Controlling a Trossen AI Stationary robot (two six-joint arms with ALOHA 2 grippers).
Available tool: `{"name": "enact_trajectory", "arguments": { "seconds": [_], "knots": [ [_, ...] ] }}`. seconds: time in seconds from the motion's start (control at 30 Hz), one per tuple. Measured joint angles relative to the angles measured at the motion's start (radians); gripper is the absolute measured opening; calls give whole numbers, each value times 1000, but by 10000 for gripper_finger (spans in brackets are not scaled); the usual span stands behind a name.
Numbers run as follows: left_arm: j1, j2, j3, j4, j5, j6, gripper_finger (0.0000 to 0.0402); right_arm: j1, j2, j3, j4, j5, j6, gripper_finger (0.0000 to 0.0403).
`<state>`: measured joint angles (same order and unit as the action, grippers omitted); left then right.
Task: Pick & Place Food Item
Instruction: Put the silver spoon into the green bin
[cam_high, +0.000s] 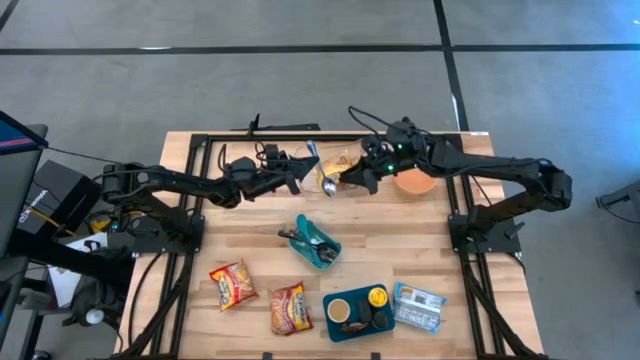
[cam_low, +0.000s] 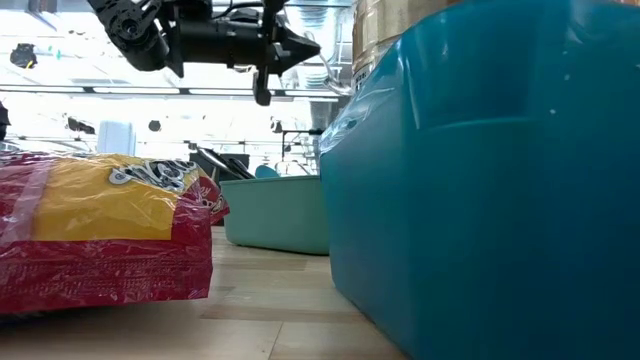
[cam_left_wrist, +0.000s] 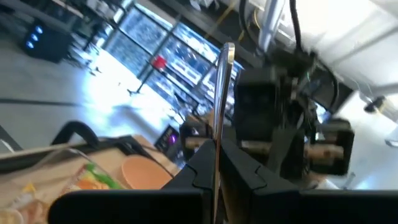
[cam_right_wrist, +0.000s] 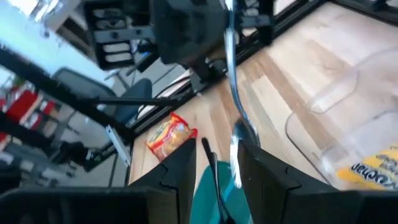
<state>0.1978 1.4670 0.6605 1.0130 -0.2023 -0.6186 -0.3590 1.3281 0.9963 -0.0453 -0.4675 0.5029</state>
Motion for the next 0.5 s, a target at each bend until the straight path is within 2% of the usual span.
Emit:
{"name": "enact_trajectory", "arguments": {
  "seconds": [0.2, 0.3, 0.5],
  "knots": [
    [0, 0, 0, 42, -62, 0, 5, 23, 2, -59, 87, 77, 71, 113],
    [0, 0, 0, 62, -79, -16, 5, 32, 2, -71, 131, 81, 96, 113],
    [0, 0, 0, 88, -81, -26, 5, 50, 2, -71, 139, 163, 119, 113]
  ]
}}
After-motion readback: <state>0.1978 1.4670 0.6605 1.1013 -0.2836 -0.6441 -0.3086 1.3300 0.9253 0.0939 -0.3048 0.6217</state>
